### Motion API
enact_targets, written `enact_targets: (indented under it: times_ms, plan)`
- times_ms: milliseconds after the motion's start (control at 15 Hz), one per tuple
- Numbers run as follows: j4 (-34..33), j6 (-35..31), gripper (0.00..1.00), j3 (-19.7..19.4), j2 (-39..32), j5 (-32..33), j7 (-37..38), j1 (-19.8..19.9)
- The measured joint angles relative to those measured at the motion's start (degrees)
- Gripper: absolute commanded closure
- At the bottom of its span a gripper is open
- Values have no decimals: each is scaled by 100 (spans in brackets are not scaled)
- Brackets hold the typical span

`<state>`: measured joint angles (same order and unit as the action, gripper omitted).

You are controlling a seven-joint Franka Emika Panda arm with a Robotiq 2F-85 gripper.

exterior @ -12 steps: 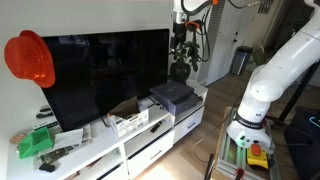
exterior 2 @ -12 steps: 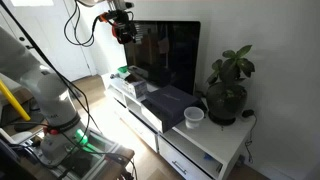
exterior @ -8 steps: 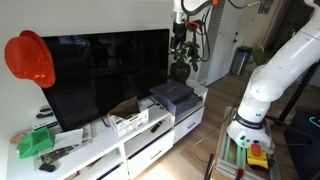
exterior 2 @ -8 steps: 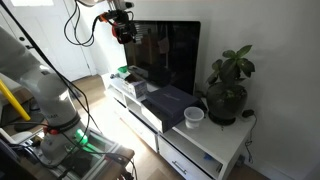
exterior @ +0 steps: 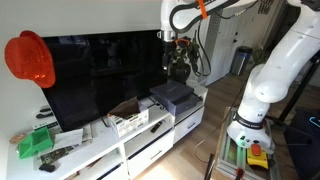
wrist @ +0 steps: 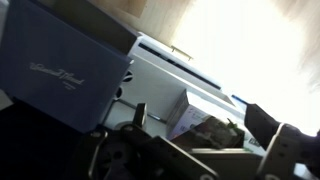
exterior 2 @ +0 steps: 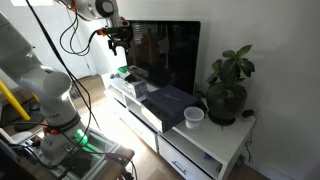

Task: Remove the sachet from the box and put it on the TV stand

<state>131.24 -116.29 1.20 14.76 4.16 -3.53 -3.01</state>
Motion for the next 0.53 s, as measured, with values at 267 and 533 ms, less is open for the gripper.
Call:
enact_targets:
  times_ms: [267, 533]
  plan:
    - [145, -897, 0, 401, -1048, -173, -395, -513]
    - [17, -1147, 0, 497, -1646, -206, -571, -614]
